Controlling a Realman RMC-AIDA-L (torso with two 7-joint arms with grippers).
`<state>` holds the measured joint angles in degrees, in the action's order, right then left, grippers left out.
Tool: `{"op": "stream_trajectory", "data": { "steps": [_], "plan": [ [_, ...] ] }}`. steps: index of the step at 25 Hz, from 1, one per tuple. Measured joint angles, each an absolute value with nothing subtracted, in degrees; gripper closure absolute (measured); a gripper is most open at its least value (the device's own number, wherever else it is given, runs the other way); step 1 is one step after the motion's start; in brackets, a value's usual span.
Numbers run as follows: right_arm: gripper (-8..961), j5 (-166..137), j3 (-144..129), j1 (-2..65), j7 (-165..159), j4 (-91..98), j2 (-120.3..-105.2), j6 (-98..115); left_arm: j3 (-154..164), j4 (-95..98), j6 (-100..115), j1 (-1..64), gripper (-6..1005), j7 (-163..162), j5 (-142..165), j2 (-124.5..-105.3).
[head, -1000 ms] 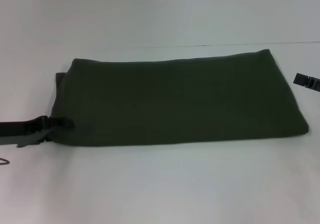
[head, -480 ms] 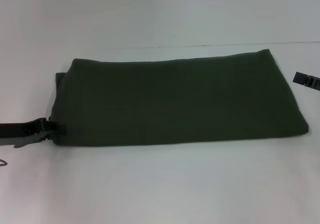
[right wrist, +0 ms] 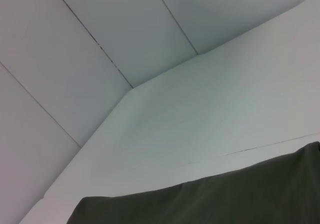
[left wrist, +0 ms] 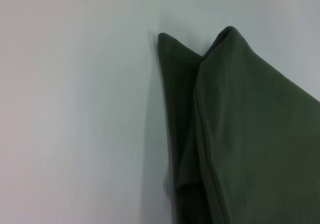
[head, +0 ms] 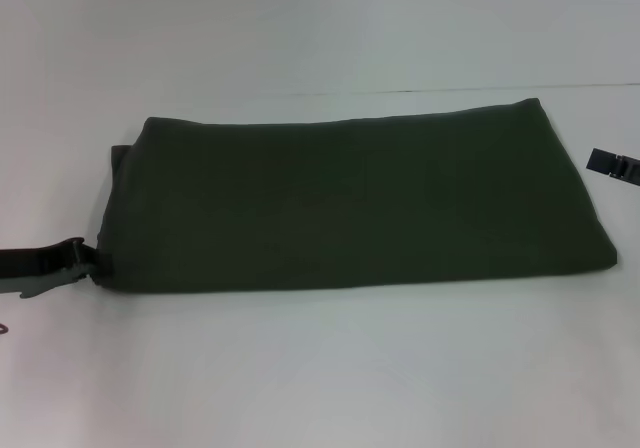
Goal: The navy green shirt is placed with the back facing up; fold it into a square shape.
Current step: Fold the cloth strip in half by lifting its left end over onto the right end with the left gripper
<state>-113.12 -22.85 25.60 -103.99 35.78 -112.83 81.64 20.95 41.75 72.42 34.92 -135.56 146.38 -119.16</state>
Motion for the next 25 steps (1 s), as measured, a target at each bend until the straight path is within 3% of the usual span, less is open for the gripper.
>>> {"op": "stream_trajectory", "data": {
  "steps": [7,21,25],
  "plan": [
    [34,-113.12,-22.85,25.51,-103.82,35.77,-112.85,81.65,20.76,41.83,72.59,34.56,984,-135.27,146.38,-119.23],
    [34,-113.11,-22.85,25.58,-103.62,35.77,-112.85,81.64,18.81,44.64,73.37,32.97,824,-135.62,145.7,-119.49],
    [34,-113.12,-22.85,25.71,-103.62,35.77,-112.85,81.65,15.85,46.24,75.07,31.93,631,-135.88,145.49,-119.23]
  ]
}}
